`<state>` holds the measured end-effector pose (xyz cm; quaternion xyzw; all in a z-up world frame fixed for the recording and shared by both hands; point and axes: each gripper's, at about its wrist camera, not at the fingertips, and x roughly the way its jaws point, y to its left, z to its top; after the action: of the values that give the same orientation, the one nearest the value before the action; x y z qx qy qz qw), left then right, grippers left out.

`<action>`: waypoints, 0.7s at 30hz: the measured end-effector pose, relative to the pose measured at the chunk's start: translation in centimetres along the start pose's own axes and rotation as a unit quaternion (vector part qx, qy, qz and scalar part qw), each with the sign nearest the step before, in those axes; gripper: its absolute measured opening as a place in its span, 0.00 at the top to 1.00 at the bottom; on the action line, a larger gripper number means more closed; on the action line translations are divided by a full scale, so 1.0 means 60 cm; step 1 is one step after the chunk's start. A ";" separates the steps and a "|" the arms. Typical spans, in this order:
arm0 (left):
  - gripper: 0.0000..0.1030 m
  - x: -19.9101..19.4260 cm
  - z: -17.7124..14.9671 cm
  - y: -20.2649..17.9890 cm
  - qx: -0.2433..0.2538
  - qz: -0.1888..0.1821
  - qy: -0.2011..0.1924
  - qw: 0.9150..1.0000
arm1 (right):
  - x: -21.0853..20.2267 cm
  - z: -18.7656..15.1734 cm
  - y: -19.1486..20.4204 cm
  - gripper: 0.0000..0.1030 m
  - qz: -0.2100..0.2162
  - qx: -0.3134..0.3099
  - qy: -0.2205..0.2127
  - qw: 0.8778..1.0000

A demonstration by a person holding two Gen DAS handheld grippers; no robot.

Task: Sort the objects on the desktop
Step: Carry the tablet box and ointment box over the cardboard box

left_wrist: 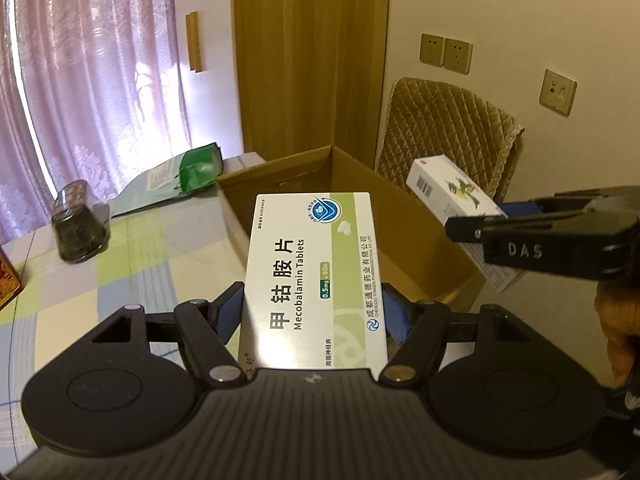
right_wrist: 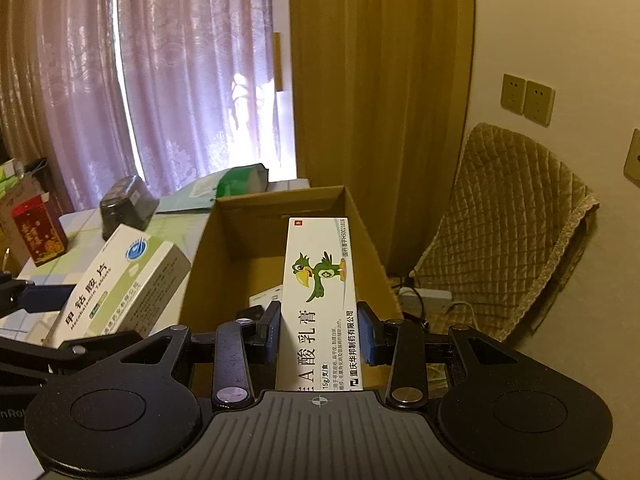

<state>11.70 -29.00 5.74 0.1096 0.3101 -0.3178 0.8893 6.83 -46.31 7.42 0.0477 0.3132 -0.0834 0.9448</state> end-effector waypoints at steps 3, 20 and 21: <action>0.35 0.016 0.011 -0.005 0.000 -0.004 0.001 1.000 | 0.008 0.003 -0.011 0.64 -0.001 0.004 0.004 1.000; 0.35 0.084 0.022 -0.010 0.013 -0.009 0.023 1.000 | 0.057 0.001 -0.019 0.64 -0.005 -0.004 0.028 1.000; 0.35 0.086 0.022 -0.009 0.013 -0.009 0.024 1.000 | 0.059 0.000 -0.019 0.64 -0.005 -0.005 0.029 1.000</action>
<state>15.12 -32.52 3.58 0.1264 0.3280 -0.3271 0.8772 9.43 -47.90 5.25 0.0438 0.3410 -0.0847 0.9352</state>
